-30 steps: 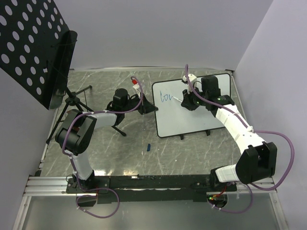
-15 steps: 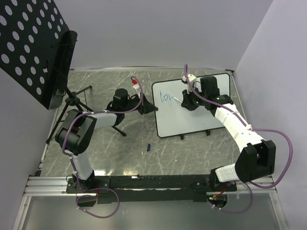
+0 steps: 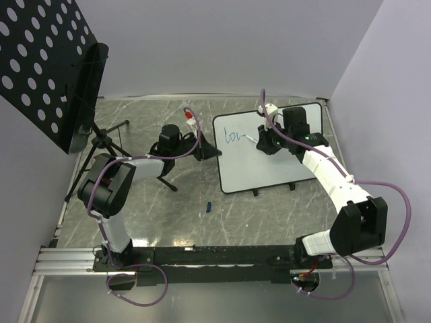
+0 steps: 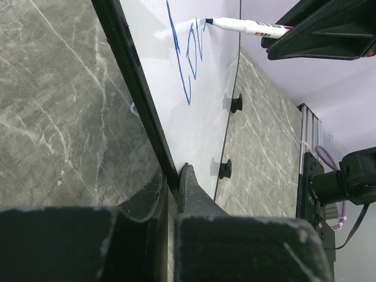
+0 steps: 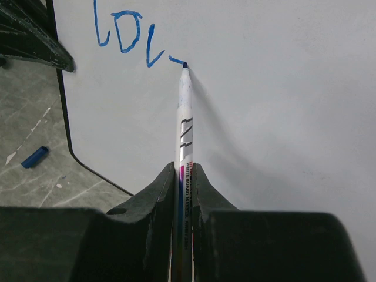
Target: Write a sentence on the whiteboard
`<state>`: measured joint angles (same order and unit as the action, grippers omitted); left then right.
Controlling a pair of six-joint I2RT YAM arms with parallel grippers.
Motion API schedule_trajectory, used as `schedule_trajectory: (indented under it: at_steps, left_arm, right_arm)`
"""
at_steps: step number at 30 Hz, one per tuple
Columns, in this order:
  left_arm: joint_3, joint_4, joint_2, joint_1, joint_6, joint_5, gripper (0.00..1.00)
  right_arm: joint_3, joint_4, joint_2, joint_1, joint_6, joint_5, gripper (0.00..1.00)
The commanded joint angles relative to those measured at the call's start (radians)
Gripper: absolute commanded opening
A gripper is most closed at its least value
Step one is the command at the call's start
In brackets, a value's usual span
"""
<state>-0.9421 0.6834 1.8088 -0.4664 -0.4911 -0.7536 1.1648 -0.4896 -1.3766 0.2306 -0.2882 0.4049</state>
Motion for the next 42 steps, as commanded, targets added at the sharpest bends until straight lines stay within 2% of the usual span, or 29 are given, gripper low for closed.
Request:
schedule_trajectory:
  at_steps: [1, 16, 42]
  left_arm:
    - [0.000, 0.028, -0.014, -0.017, 0.126, 0.005, 0.01]
    - [0.003, 0.035, -0.009, -0.021, 0.125, 0.003, 0.01]
    - [0.002, 0.028, -0.014, -0.020, 0.129, 0.008, 0.01]
  right_arm:
    - [0.044, 0.034, 0.005, -0.014, 0.012, -0.048, 0.00]
    - [0.099, 0.010, -0.045, -0.011, 0.015, -0.017, 0.00]
    - [0.065, -0.055, -0.056, 0.019, -0.026, 0.029, 0.00]
